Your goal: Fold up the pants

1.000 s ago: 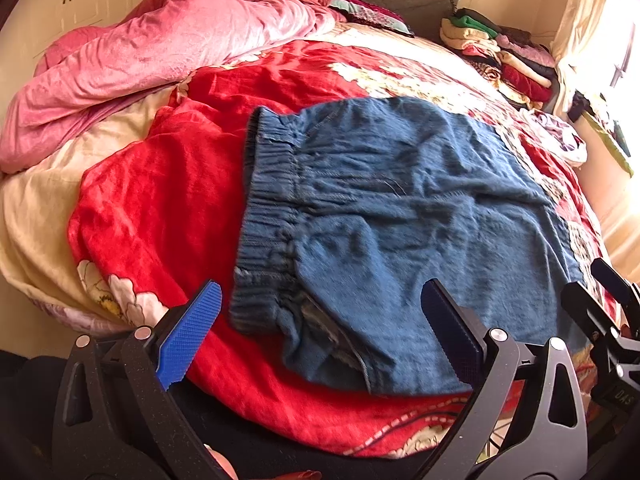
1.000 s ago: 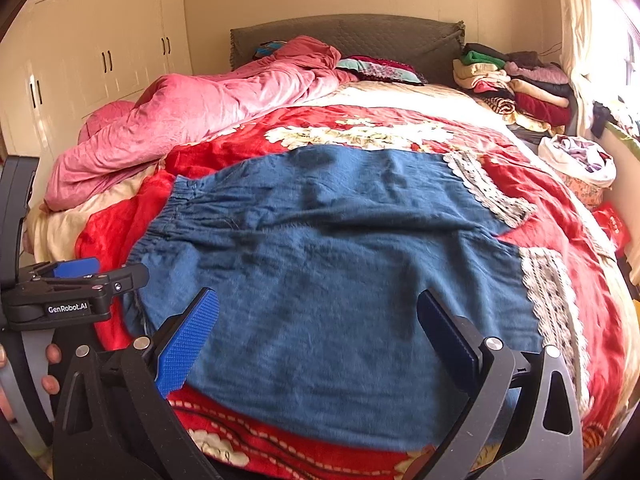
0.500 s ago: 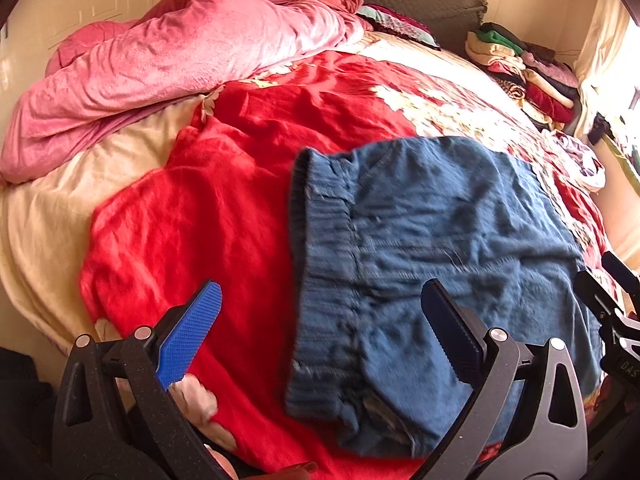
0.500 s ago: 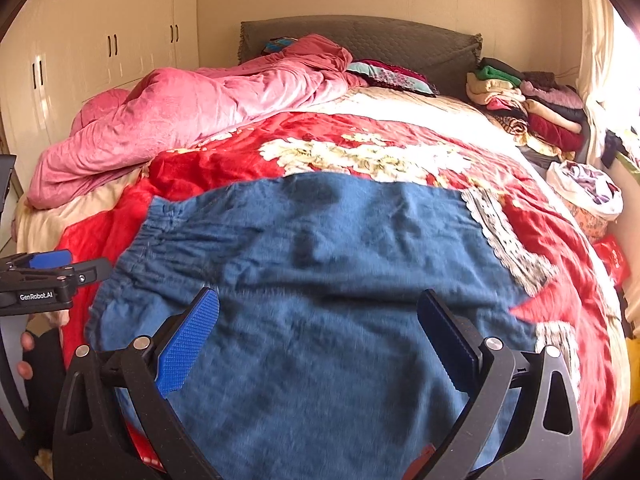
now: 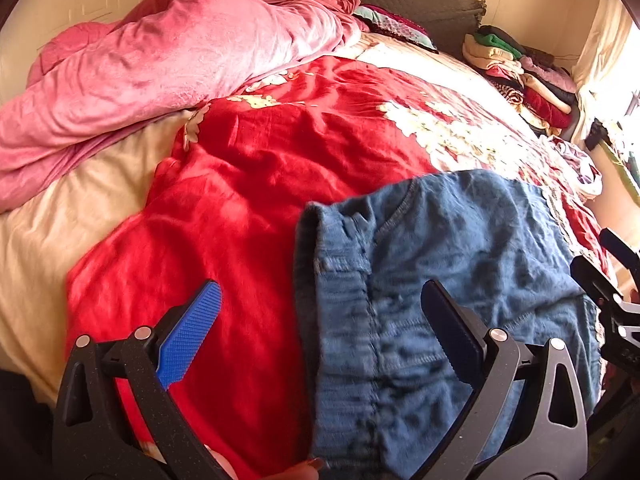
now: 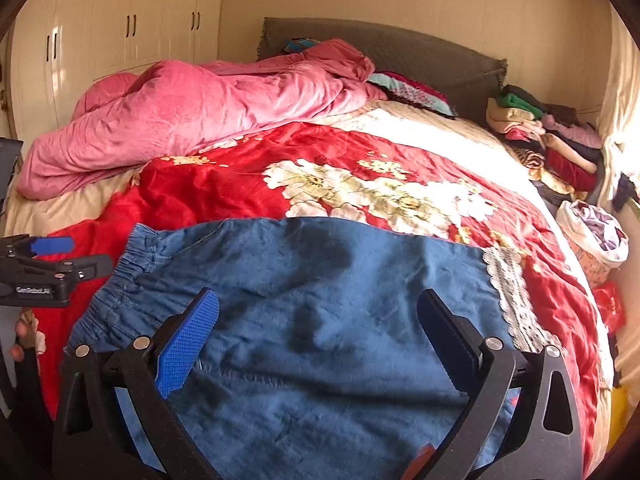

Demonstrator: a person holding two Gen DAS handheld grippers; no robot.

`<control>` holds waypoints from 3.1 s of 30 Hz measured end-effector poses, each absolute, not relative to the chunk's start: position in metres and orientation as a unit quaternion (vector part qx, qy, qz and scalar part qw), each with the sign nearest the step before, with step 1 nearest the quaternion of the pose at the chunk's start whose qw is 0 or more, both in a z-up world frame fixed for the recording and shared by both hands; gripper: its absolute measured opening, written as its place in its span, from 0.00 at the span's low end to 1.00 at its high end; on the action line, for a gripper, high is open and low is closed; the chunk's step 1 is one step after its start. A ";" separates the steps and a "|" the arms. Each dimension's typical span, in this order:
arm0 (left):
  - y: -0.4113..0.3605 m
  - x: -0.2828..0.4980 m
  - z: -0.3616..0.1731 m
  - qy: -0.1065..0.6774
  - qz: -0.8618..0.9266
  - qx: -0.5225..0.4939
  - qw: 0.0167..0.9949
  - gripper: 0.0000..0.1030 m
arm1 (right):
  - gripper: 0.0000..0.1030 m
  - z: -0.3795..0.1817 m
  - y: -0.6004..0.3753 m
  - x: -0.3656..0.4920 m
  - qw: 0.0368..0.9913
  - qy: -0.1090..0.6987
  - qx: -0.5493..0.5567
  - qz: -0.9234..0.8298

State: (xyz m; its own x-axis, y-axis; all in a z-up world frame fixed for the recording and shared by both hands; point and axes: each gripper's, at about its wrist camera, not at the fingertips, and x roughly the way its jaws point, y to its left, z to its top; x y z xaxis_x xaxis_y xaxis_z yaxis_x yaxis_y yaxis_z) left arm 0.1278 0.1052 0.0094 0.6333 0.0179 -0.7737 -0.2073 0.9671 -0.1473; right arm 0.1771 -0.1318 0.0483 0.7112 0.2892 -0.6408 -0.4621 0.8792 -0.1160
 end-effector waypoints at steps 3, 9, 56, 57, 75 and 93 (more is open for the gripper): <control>0.111 0.142 0.003 0.435 0.064 -0.105 0.892 0.91 | 0.96 0.046 -0.124 0.194 0.908 0.331 -0.147 0.210; 0.119 0.174 -0.011 0.456 0.050 -0.075 0.886 0.91 | 0.96 0.038 -0.115 0.229 0.897 0.349 -0.157 0.220; 0.108 0.167 0.016 0.384 -0.091 -0.064 0.917 0.23 | 0.29 -0.029 -0.016 0.295 0.757 0.384 -0.343 0.403; 0.109 0.167 0.016 0.384 -0.090 -0.064 0.917 0.23 | 0.27 -0.028 -0.020 0.293 0.764 0.382 -0.329 0.401; 0.087 0.121 0.042 0.342 -0.117 -0.040 0.931 0.23 | 0.08 0.055 -0.125 0.181 0.859 0.308 -0.169 0.372; 0.065 0.020 0.007 0.388 -0.135 -0.036 0.911 0.26 | 0.08 0.020 -0.158 0.034 0.820 0.358 -0.180 0.409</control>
